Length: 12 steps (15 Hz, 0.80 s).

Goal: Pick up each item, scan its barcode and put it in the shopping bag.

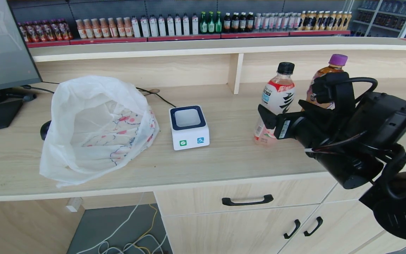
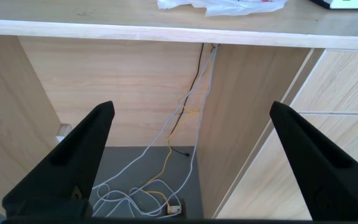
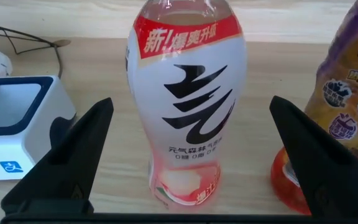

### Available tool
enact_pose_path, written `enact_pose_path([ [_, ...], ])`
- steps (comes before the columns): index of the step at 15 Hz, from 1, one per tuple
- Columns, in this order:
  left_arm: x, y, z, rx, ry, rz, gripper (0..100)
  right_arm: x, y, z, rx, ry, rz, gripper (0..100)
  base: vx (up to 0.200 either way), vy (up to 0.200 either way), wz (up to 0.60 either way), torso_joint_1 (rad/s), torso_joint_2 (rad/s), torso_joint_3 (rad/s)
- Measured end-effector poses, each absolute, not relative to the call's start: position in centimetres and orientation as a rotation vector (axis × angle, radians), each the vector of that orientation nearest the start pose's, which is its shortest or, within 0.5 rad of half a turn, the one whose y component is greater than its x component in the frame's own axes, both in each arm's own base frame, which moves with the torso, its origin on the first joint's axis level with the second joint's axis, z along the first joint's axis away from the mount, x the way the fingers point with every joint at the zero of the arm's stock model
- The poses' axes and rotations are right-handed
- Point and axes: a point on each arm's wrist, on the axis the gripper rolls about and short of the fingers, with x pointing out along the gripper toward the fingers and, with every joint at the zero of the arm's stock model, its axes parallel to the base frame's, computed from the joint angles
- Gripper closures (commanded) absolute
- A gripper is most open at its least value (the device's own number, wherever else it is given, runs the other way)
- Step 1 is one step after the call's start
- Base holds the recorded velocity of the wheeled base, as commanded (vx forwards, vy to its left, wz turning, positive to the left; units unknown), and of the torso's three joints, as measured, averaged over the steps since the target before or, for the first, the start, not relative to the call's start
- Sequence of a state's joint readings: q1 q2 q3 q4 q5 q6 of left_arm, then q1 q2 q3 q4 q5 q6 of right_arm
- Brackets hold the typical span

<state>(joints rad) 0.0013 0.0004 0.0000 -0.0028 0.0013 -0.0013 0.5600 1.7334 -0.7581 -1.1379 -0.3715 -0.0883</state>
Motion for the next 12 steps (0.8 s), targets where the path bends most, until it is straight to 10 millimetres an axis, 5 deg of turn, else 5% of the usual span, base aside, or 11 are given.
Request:
enact_pose_path([
  [12,-2.3,0.0,7.6,-0.001,-0.002,0.003,0,30.4,15.6,19.4,-0.047,-0.139,0.121,0,0.000,0.000,0.00,0.000,0.00,0.000],
])
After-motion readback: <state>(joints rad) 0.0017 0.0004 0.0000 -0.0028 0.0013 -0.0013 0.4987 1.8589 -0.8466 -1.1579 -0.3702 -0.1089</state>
